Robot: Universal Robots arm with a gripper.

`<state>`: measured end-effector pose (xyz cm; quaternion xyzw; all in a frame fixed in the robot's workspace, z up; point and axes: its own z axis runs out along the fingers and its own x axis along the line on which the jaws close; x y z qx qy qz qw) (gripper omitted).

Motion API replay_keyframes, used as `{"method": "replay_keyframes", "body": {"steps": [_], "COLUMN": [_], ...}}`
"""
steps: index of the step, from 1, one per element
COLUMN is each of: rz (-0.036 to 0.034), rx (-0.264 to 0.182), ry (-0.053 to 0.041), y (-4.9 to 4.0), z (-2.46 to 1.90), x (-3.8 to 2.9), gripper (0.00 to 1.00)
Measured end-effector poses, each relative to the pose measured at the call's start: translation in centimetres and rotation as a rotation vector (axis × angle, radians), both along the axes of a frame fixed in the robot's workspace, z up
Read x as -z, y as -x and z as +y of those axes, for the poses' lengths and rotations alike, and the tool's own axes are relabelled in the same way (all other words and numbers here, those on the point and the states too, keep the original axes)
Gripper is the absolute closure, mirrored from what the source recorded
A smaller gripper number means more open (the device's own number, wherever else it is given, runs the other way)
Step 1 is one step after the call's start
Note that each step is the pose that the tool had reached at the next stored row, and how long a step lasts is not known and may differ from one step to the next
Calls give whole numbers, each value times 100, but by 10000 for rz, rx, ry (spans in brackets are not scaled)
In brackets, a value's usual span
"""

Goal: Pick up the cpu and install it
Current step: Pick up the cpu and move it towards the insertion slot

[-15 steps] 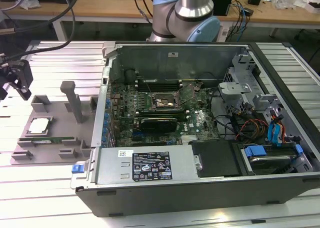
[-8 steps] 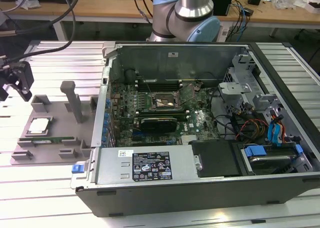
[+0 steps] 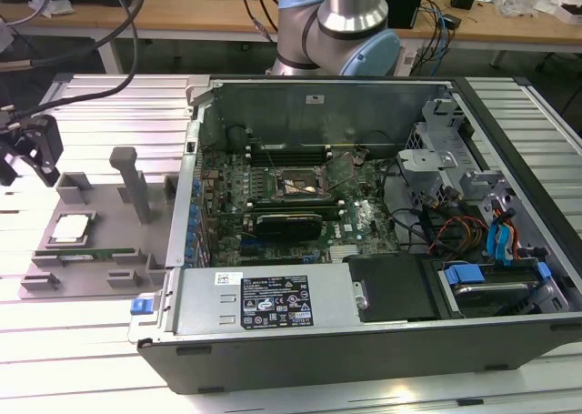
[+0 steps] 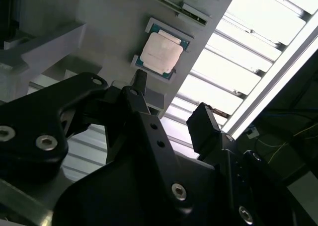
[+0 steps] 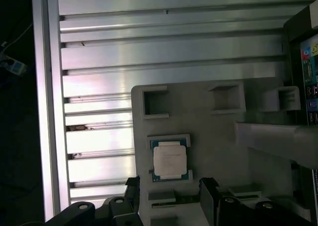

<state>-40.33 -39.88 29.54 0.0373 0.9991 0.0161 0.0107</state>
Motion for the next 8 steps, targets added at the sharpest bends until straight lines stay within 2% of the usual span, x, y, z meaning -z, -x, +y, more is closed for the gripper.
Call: {"method": "replay_keyframes", "body": {"steps": [1, 2, 3, 4, 7, 8], "rz": [1, 0, -3, -4, -10, -14], "rx": [0, -2, -37, -120, -537, -697], "ry": [37, 157, 369, 423, 461, 518], "y": [0, 0, 0, -1, -2, -2], "z": [0, -1, -1, -1, -1, 0], "x": [5, 14, 23, 29, 40, 52], "gripper": [40, 40, 40, 40, 40, 40]}}
